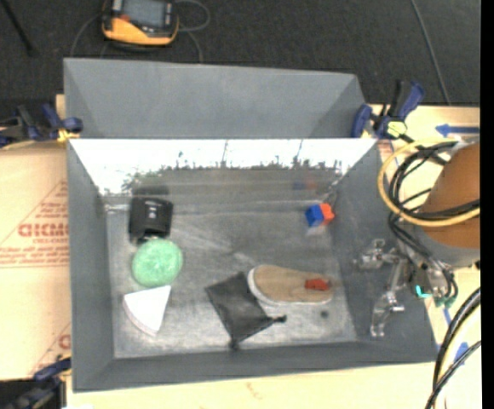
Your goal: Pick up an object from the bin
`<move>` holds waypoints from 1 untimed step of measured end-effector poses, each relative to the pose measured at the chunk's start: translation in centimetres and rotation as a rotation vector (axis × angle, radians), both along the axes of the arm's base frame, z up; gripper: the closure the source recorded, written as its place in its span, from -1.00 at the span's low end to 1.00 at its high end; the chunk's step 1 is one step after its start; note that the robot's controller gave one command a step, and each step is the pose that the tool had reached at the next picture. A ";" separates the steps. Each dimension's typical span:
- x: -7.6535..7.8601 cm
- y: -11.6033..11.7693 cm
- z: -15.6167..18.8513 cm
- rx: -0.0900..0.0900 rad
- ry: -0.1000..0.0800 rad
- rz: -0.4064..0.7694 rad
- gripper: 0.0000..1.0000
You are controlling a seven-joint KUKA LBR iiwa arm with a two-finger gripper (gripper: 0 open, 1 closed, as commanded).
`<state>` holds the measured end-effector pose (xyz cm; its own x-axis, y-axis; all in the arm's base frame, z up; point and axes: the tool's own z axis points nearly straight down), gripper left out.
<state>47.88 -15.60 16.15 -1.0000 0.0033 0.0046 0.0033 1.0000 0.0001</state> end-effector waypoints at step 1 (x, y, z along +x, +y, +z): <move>0.2 0.1 0.4 -0.002 -0.008 0.004 -1.00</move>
Offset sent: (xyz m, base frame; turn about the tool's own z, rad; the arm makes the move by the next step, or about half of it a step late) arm 0.0259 0.0378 -0.0888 0.0156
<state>48.08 -15.54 16.58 -1.0000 -0.0005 -0.0033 -0.0005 1.0000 -0.0018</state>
